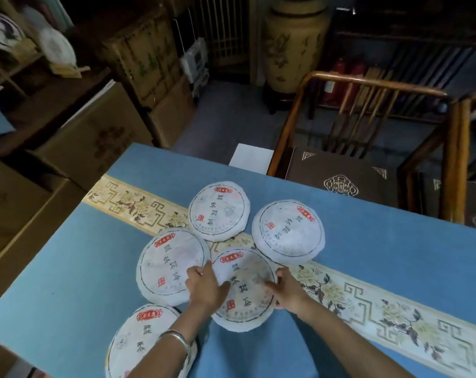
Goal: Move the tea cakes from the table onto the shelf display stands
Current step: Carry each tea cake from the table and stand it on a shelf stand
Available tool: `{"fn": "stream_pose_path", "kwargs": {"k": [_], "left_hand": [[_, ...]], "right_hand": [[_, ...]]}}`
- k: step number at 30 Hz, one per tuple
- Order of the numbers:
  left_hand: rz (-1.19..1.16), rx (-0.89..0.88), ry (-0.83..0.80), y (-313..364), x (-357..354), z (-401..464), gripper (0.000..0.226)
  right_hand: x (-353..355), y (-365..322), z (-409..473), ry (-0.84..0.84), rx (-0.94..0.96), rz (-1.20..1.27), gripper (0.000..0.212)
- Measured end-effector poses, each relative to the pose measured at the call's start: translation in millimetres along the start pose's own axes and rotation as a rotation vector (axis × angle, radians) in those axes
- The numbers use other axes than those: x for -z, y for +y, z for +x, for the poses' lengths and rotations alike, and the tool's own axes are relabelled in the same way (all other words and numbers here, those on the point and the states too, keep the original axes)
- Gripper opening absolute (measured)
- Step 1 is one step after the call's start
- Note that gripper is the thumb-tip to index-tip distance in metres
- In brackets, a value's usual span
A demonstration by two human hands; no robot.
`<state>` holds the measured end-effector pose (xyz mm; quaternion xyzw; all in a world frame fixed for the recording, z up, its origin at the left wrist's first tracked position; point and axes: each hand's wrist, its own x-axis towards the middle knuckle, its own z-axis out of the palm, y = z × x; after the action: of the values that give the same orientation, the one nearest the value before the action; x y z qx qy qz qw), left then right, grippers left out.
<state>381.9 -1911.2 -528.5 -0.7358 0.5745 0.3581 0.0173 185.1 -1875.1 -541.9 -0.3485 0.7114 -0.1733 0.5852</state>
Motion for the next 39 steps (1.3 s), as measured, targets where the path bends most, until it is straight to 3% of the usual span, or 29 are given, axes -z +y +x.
{"fn": "stream_pose_path", "kwargs": {"k": [2,6,11,16,23,31,39], "left_hand": [[-0.133,0.004,0.052,-4,-8,-4,0.064],[-0.261,-0.016,0.085,-7,-18,-16,0.064],[-0.370,-0.112,0.176,-7,-12,-37,0.041],[-0.698,-0.043,0.282,-20,1,-65,0.042],[-1.159,0.030,0.433,-62,51,-100,0.057],[-1.396,-0.108,0.624,-156,126,-192,0.065],[-1.422,-0.234,0.920,-317,173,-372,0.067]], "right_hand": [[6,0,-2,-0.063,-0.036,0.208,0.037],[9,9,-1,-0.095,0.018,0.270,0.040],[1,20,1,-0.151,0.058,0.405,0.047],[-2,15,-17,-0.225,0.098,0.577,0.056],[-35,-23,-56,-0.329,0.238,0.641,0.049],[-136,-82,-133,-0.499,0.418,0.537,0.055],[-316,-84,-289,-0.698,0.595,0.386,0.057]]}}
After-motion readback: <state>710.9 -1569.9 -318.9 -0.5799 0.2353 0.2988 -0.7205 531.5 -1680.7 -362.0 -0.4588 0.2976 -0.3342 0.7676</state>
